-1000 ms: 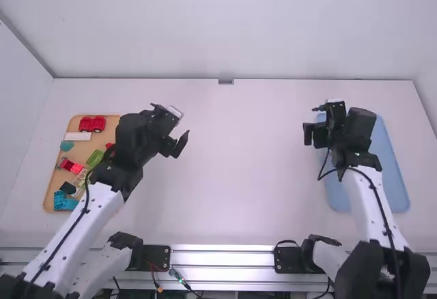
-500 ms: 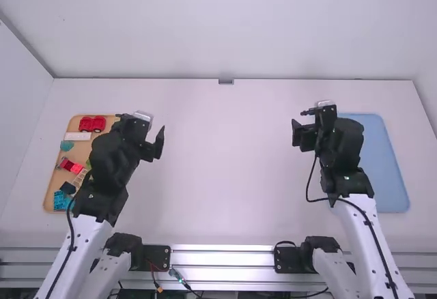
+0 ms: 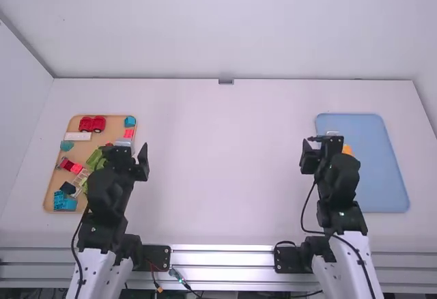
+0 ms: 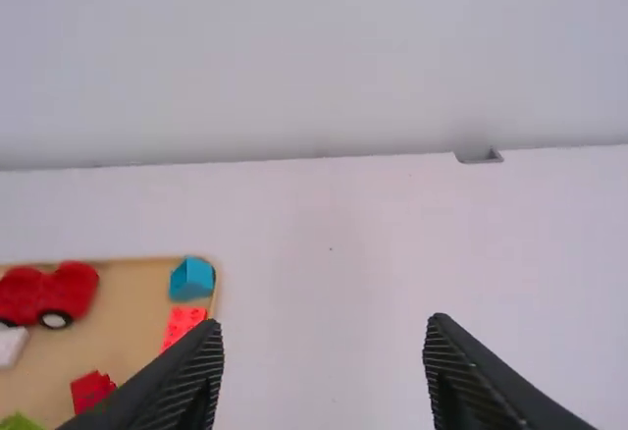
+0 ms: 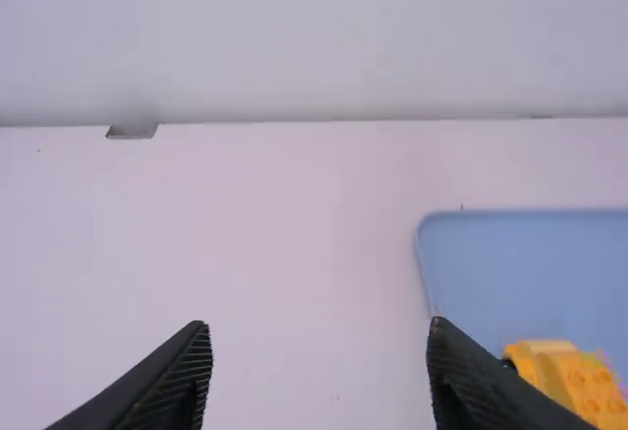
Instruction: Assemble lego blocks to make yellow taxi
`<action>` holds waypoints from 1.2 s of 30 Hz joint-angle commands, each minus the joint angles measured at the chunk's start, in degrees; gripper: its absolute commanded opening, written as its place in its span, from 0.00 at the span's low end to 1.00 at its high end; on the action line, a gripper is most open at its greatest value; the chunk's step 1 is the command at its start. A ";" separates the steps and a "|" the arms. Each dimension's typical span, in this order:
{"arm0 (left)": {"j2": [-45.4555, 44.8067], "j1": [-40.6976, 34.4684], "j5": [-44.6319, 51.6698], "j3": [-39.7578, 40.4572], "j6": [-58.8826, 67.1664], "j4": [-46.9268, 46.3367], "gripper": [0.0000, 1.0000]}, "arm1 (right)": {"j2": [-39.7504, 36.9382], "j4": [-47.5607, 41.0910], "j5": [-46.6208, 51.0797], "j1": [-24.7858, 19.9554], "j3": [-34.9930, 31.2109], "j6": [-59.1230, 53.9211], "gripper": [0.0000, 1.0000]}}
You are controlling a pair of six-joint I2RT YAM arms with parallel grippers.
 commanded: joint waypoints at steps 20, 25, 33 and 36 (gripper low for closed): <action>-22.52 0.14 -0.14 -16.29 -0.99 0.16 0.13 | -25.20 0.16 0.58 -0.14 -21.17 0.40 0.11; -22.52 0.14 -0.14 -16.29 -0.99 0.16 0.08 | -28.90 0.16 0.58 -0.14 -21.17 0.40 0.05; -22.52 0.14 -0.14 -16.29 -0.99 0.16 0.00 | -34.40 0.16 0.58 -0.14 -21.17 0.40 0.00; -22.52 0.14 -0.14 -16.29 -0.99 0.16 0.00 | -36.07 0.16 0.58 -0.14 -21.17 0.40 0.00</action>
